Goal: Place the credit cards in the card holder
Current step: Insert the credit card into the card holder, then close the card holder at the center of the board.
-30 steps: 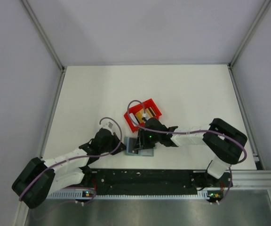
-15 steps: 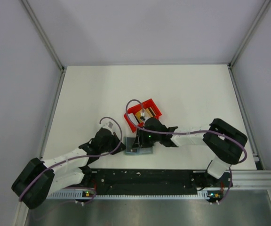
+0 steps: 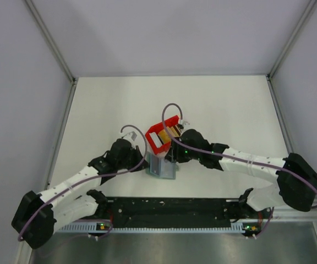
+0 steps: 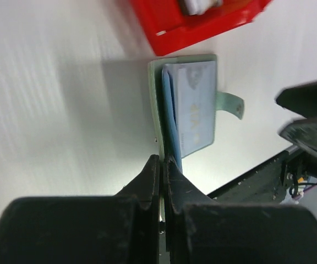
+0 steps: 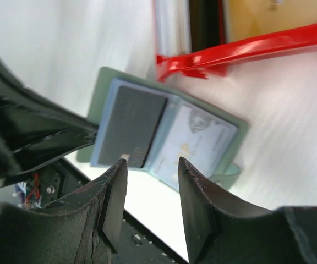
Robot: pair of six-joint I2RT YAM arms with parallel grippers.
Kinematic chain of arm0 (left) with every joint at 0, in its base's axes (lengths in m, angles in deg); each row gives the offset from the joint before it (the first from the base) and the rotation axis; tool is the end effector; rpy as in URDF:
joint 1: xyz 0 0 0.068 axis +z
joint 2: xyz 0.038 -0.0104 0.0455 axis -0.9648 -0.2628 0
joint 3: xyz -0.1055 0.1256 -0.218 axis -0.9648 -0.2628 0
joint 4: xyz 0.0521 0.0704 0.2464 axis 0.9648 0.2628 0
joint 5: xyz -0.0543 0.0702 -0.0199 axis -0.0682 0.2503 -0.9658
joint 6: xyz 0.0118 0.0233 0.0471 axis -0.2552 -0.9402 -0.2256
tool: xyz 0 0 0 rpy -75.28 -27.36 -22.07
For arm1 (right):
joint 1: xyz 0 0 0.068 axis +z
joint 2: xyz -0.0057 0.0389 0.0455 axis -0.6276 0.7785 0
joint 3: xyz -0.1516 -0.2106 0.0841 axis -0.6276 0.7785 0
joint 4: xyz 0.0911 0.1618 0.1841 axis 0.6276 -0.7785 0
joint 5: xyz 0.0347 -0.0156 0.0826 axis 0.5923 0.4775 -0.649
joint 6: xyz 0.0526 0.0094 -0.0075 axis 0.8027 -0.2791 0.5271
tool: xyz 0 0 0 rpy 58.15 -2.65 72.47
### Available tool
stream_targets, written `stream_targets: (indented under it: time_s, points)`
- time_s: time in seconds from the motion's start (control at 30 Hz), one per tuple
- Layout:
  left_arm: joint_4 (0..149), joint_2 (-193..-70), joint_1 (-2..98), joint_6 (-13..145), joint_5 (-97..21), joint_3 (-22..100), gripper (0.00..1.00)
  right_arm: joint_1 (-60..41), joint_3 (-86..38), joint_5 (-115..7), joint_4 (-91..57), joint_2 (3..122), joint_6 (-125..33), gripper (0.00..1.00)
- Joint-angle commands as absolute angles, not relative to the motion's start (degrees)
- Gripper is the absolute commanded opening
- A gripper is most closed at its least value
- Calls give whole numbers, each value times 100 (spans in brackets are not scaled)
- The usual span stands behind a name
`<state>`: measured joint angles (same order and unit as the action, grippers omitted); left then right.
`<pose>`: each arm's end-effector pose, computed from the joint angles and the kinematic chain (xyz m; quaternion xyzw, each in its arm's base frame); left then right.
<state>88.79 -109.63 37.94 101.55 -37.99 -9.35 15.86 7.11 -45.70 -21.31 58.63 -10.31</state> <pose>0.1463 -0.1161 0.1809 -0.0537 0.9128 -0.3174 0.2514 0.1661 0.2343 0.2225 -0.0931 0.8921 0.3297 0.2946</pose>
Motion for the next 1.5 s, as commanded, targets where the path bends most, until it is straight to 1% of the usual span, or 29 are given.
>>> stream_targets:
  time_s: [0.0, 0.03, 0.13, 0.17, 0.23, 0.4, 0.47, 0.53, 0.67, 0.77, 0.87, 0.93, 1.0, 1.03, 1.1, 1.2, 1.23, 1.3, 1.33, 1.37, 1.47]
  points:
    - [8969, -11286, 3785, 9553, -4484, -391, 0, 1080, 1001, -4428, -2627, 5745, -977, 42]
    - [8899, -11374, 3785, 9544, -4616, -355, 0, 956, 1115, -4543, -2618, 5745, -916, 42]
    - [8653, -11498, 3776, 9579, -4968, -329, 6, 780, 1353, -4816, -2504, 5753, -845, 42]
    - [8574, -11506, 3785, 9605, -5030, -329, 8, 736, 1397, -4895, -2504, 5780, -836, 43]
    - [8459, -11480, 3785, 9614, -5179, -294, 9, 674, 1494, -5027, -2426, 5841, -740, 43]
    - [8344, -11524, 3767, 9623, -5408, -162, 17, 595, 1846, -5440, -1960, 5903, -432, 45]
    - [8309, -11524, 3741, 9597, -5452, -135, 21, 586, 1872, -5572, -1933, 5999, -309, 46]
    - [8309, -11550, 3715, 9544, -5487, -92, 27, 586, 1969, -5765, -1776, 6122, -186, 47]
    - [8169, -11664, 3636, 9500, -5680, -21, 33, 586, 2083, -5933, -1441, 6263, -45, 47]
    - [7967, -11848, 3495, 9570, -5786, 14, 35, 586, 2110, -5898, -1423, 6246, -18, 47]
    - [7686, -12121, 3311, 9684, -5848, -3, 35, 586, 2127, -5784, -1467, 6158, -18, 48]
    - [7431, -12305, 3205, 9807, -5874, -4, 33, 577, 2136, -5714, -1519, 6070, -36, 48]
    - [7474, -12298, 3108, 9825, -5700, 58, 32, 577, 2136, -5669, -1598, 6026, -62, 48]
    - [7605, -12202, 3082, 9808, -5359, 110, 32, 577, 2136, -5669, -1607, 6035, -62, 49]
    - [8481, -11834, 3073, 9694, -4446, 277, 41, 577, 2127, -5652, -1607, 6035, -80, 49]
    - [9982, -11384, 3082, 9744, -2603, 506, 61, 577, 2092, -5625, -1625, 6061, -141, 49]
    - [10310, -11279, 3099, 9816, -2204, 463, 68, 577, 2084, -5625, -1625, 6070, -150, 49]
    - [10488, -11121, 3178, 9913, -1955, 209, 79, 577, 2057, -5660, -1625, 6122, -168, 50]
    - [10480, -11050, 3239, 9983, -1980, 60, 82, 577, 2040, -5687, -1625, 6140, -177, 50]
    - [10367, -11023, 3309, 10009, -2085, -125, 84, 586, 2022, -5713, -1625, 6175, -185, 50]
    - [9928, -11145, 3459, 10106, -2603, -512, 86, 577, 2022, -5748, -1599, 6202, -185, 50]
